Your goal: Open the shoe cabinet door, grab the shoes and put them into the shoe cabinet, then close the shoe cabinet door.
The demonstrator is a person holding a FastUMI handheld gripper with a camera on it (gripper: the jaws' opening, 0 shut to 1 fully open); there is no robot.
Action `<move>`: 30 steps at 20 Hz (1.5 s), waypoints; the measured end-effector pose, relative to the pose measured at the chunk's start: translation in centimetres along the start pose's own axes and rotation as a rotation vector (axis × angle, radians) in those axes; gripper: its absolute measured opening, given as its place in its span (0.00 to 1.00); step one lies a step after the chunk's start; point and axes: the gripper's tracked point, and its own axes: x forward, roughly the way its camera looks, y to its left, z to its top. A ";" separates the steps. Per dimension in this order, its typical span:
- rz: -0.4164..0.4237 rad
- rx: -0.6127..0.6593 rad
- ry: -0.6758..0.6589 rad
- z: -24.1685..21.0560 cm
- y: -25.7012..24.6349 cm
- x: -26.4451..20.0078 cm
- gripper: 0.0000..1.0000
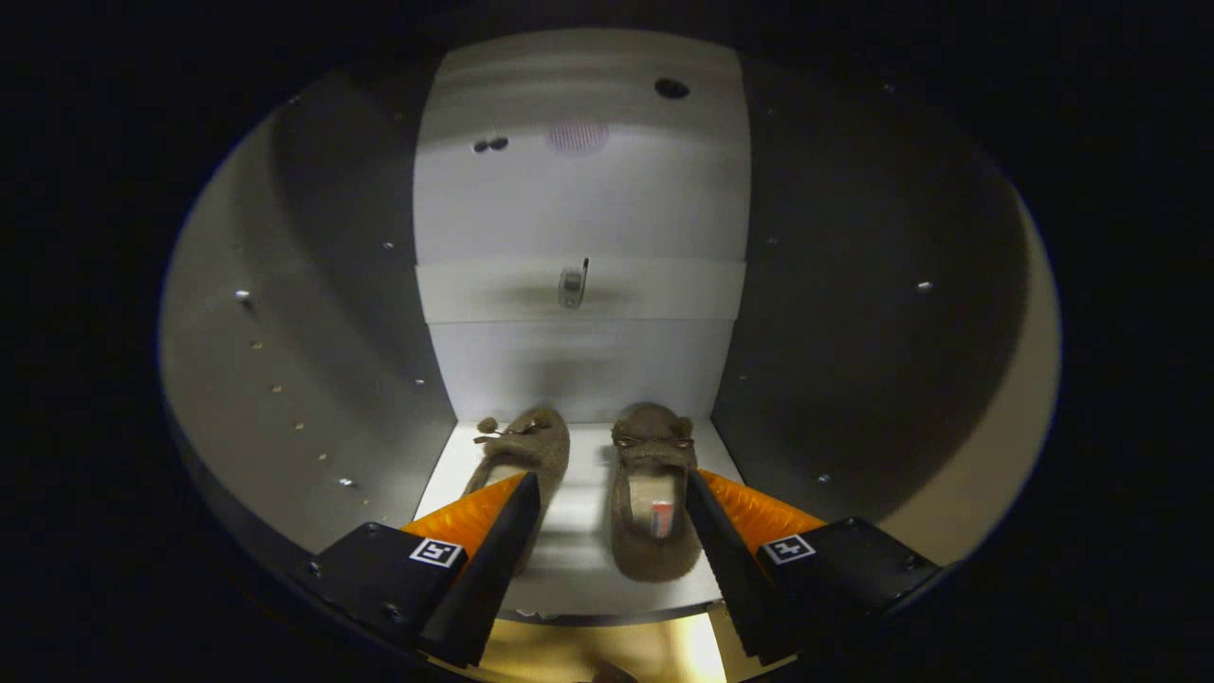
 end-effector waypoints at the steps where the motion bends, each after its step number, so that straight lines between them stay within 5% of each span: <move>1: 0.009 0.004 -0.016 0.2 0.2 -1.9 0.98; 14: 0.143 0.048 -0.204 -0.4 -0.3 -22.2 0.98; 24: 0.164 0.145 -0.288 -2.7 -5.0 -33.5 0.99; 30: 0.171 0.084 -0.326 -4.5 -6.4 -39.6 0.99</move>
